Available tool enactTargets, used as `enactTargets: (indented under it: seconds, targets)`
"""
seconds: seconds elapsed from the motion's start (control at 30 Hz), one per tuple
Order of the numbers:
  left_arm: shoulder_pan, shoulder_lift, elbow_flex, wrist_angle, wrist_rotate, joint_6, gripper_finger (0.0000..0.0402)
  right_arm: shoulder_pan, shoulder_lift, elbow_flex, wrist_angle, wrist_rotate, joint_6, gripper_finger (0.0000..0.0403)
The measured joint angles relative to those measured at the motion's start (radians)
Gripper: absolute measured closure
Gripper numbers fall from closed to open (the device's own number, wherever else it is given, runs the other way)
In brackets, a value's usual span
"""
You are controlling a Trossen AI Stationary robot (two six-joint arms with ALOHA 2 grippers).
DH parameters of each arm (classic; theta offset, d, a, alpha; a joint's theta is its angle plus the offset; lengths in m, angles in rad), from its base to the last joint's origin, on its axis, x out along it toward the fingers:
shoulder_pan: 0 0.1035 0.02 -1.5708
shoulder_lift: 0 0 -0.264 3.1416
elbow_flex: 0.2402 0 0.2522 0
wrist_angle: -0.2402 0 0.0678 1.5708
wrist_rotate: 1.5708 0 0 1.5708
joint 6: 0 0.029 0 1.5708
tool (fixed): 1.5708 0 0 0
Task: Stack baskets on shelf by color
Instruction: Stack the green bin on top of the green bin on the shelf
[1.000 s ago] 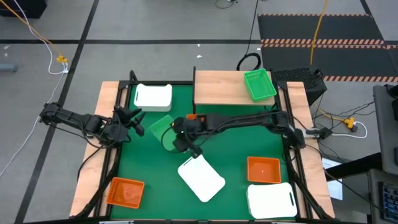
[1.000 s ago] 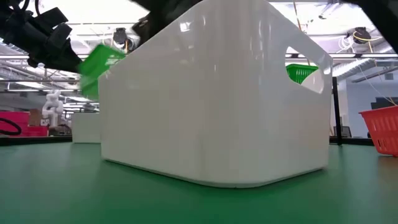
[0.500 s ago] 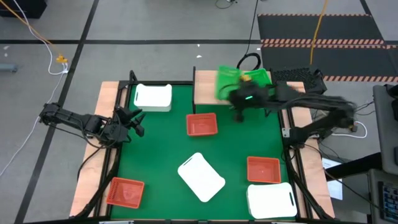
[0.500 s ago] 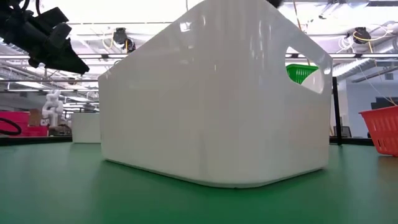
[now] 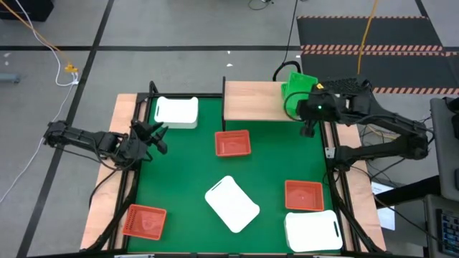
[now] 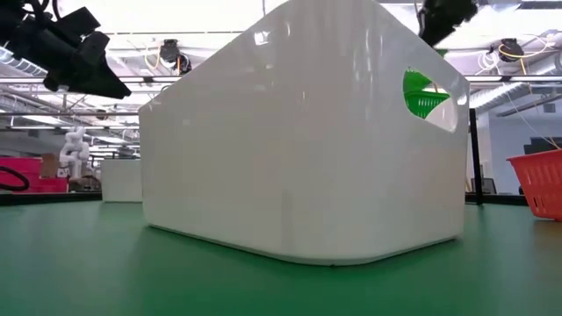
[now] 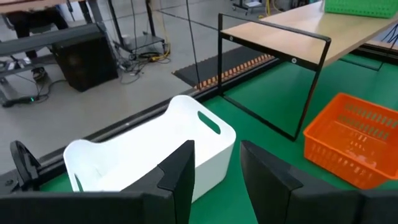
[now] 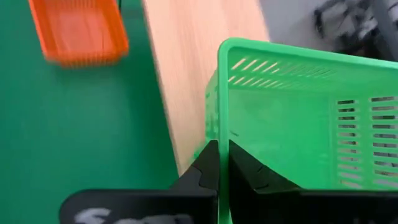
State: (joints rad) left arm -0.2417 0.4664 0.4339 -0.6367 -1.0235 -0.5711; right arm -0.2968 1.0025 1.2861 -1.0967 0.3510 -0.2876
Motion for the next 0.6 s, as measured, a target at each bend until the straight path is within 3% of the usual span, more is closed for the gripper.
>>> enactTargets:
  seconds: [0.1, 0.37, 0.5, 0.6]
  targets:
    - [0.007, 0.000, 0.000, 0.012, -0.001, 0.016, 0.0270, -0.013, -0.001, 0.000, -0.015, 0.004, -0.061, 0.0402]
    - [0.008, 0.000, 0.000, 0.012, 0.000, 0.017, 0.0270, -0.066, -0.001, 0.001, 0.008, -0.015, -0.497, 0.0403]
    - [0.008, 0.000, 0.000, 0.009, 0.000, 0.016, 0.0270, -0.129, 0.000, 0.001, -0.001, -0.024, -0.539, 0.0403]
    - [0.008, 0.000, 0.000, -0.001, 0.009, 0.009, 0.0270, -0.179, -0.004, 0.001, -0.042, -0.088, -0.545, 0.0403]
